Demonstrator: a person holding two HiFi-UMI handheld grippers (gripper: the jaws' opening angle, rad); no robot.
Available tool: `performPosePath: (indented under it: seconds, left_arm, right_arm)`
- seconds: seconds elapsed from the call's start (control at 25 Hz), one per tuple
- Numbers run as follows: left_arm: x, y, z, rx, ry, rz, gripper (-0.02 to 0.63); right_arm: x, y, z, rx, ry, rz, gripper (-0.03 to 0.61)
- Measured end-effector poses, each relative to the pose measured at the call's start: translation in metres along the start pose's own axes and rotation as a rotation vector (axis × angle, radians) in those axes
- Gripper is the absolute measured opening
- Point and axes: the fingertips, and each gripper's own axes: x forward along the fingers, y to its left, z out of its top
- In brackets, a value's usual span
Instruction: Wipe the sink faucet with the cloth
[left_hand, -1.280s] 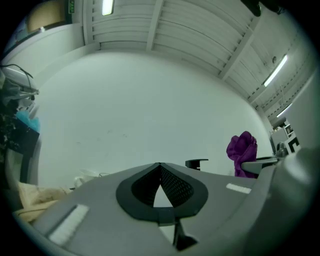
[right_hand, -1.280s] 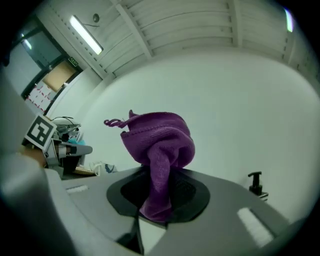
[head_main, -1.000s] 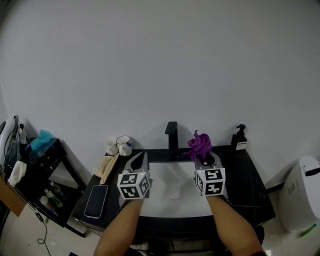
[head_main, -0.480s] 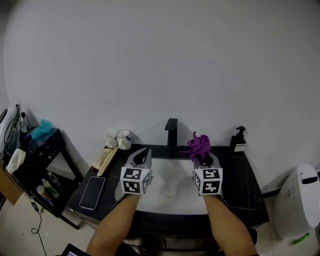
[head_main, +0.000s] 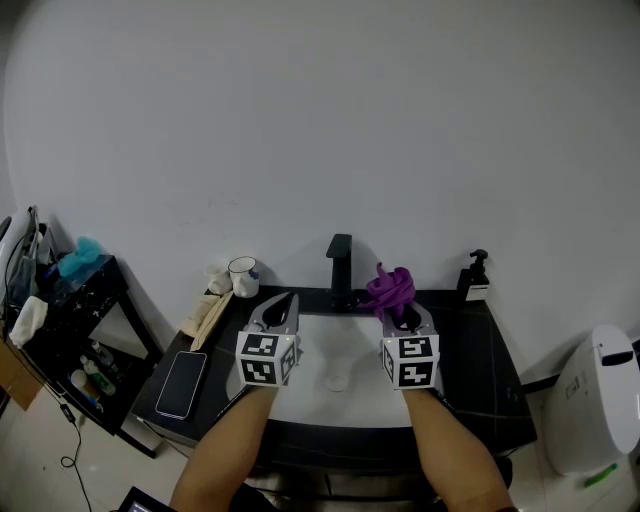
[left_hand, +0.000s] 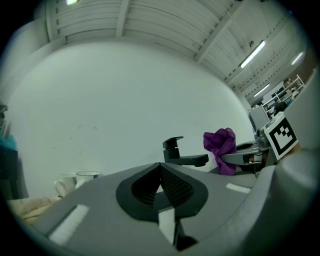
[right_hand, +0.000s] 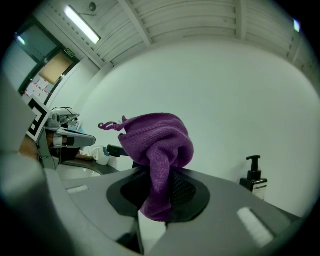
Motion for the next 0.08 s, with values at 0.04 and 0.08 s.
performPosePath:
  seconds: [0.04, 0.08]
  left_arm:
    - [-0.0003, 0.0005, -0.0007, -0.003, 0.001, 0.002, 0.017]
    - [-0.0005, 0.0009, -0.0013, -0.007, 0.003, 0.005, 0.017]
  right_arm:
    - [-0.0002, 0.0006, 0.0000, -0.003, -0.001, 0.002, 0.080]
    - [-0.0005, 0.0012, 0.0000, -0.006, -0.001, 0.003, 0.080]
